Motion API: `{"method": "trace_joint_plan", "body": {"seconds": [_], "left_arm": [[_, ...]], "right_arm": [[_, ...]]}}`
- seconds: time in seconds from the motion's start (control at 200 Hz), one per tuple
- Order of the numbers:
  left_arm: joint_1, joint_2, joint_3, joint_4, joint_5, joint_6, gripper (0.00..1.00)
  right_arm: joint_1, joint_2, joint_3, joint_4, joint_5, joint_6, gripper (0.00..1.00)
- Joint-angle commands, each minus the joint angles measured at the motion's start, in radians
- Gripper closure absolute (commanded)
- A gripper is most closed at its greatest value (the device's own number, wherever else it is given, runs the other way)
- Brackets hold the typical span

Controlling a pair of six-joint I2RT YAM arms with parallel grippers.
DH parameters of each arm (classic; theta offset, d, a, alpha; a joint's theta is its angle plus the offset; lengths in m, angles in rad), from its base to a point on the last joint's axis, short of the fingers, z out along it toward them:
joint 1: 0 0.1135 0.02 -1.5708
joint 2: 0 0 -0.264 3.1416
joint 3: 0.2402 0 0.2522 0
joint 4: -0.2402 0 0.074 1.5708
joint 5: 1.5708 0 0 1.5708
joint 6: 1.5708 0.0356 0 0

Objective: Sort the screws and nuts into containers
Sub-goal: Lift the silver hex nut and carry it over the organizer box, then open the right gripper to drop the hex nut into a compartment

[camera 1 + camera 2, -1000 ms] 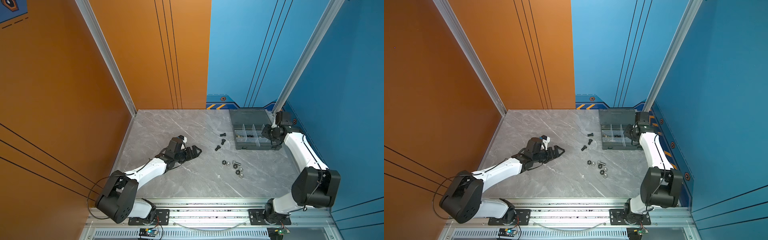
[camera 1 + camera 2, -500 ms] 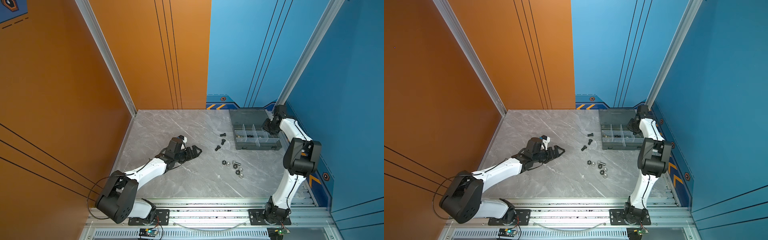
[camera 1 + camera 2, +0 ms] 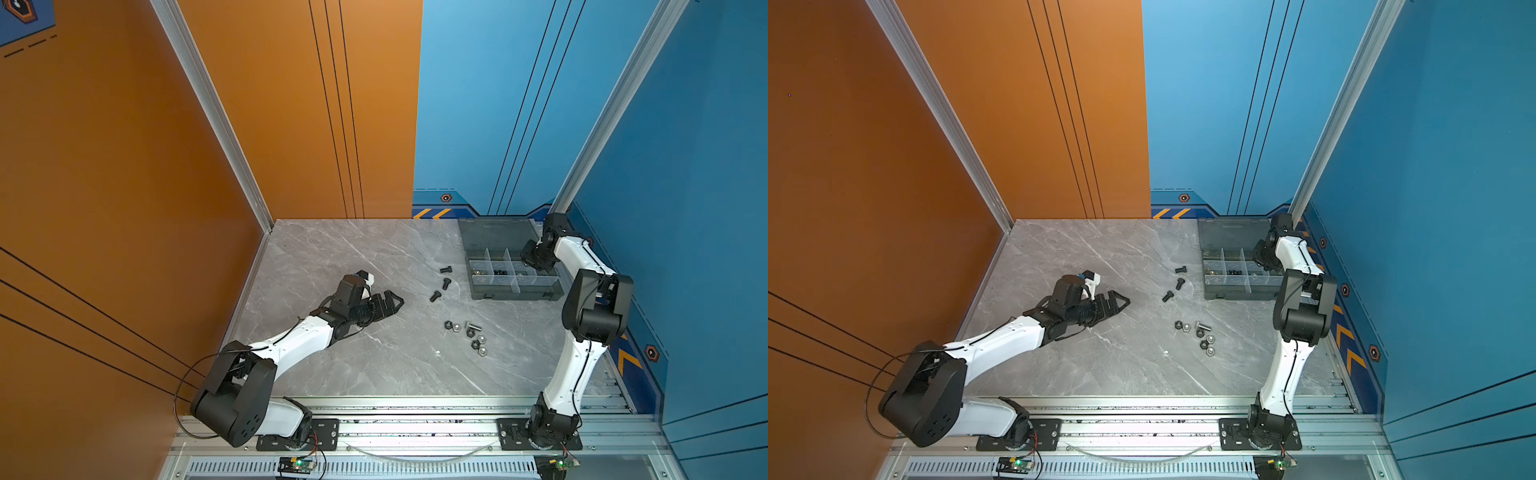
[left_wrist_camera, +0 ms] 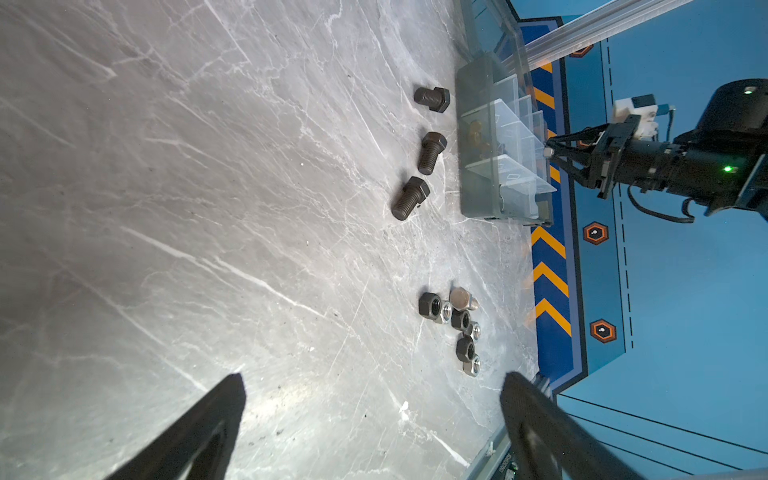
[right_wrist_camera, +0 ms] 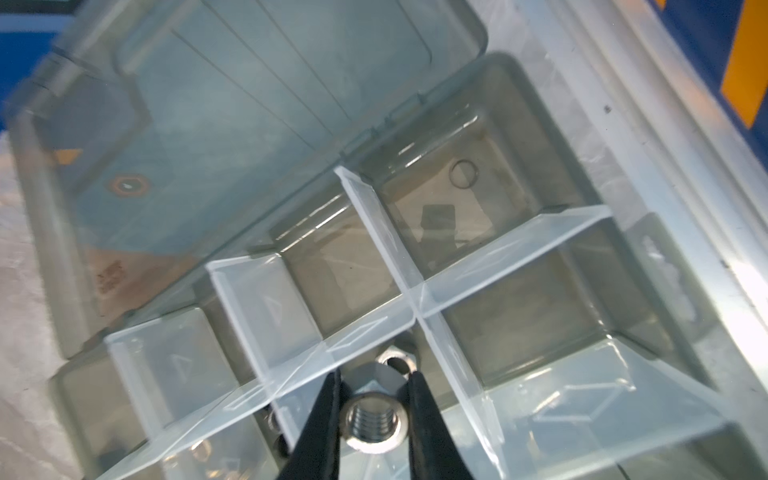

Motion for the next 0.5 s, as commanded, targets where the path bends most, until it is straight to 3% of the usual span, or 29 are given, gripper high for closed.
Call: {"method": "trace_joint_plan", "body": {"seconds": [0.0,0.17,0.255,0.345,0.496], "left_arm": [[0.010,0.010,-0.010,0.016,0.026,0.000,0.02],[0.013,0.009,-0.010,0.016,0.028,0.000,0.02],[0.014,0.009,-0.010,0.016,0.029,0.000,0.02],[0.015,0.009,-0.010,0.017,0.030,0.000,0.02],[0.015,0.004,-0.013,0.016,0.031,0.000,0.02]], "right_arm": [[-0.002,0.029,0.019,-0.024,-0.006,-0.019,0.96],[-0.002,0.038,0.024,-0.024,-0.009,-0.017,0.85],[-0.002,0.034,0.029,-0.029,-0.012,-0.020,0.70],[-0.002,0.019,0.032,-0.034,-0.015,-0.023,0.60],[-0.003,-0.023,0.033,-0.052,-0.028,-0.029,0.53]]}}
